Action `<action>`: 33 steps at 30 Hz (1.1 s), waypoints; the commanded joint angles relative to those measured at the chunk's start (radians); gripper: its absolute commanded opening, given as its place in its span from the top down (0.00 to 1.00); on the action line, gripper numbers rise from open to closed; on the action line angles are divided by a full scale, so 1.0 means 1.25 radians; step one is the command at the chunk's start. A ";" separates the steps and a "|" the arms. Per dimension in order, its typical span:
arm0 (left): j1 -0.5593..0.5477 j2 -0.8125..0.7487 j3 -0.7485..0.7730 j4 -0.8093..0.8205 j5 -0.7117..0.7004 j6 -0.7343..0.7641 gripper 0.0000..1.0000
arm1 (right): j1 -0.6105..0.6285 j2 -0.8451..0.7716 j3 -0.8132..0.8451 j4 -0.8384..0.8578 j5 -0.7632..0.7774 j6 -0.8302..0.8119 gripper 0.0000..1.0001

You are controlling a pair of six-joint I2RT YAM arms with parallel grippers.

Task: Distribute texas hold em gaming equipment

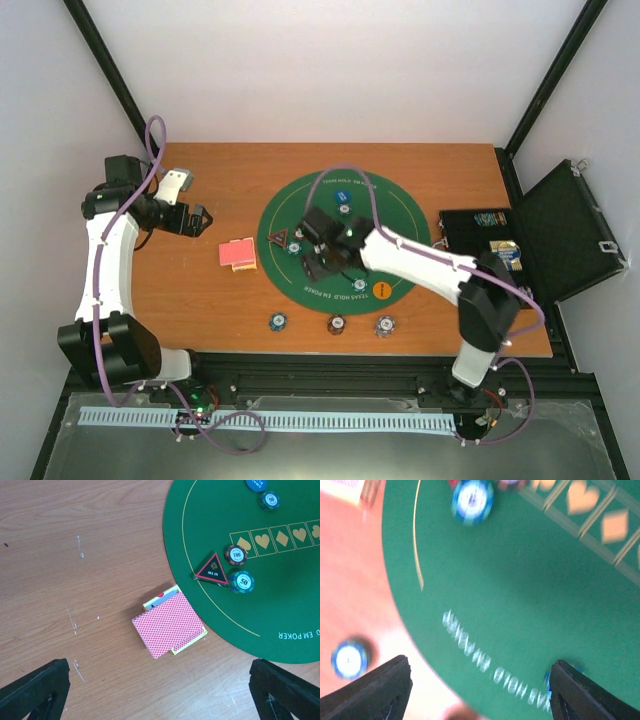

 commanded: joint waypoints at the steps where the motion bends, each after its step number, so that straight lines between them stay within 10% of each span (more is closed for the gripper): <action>1: 0.007 -0.014 0.026 -0.015 0.012 0.009 0.00 | 0.084 -0.124 -0.216 0.065 0.029 0.118 0.23; 33: 0.006 -0.017 0.042 -0.016 0.011 0.006 0.00 | 0.183 -0.129 -0.444 0.182 -0.026 0.210 0.31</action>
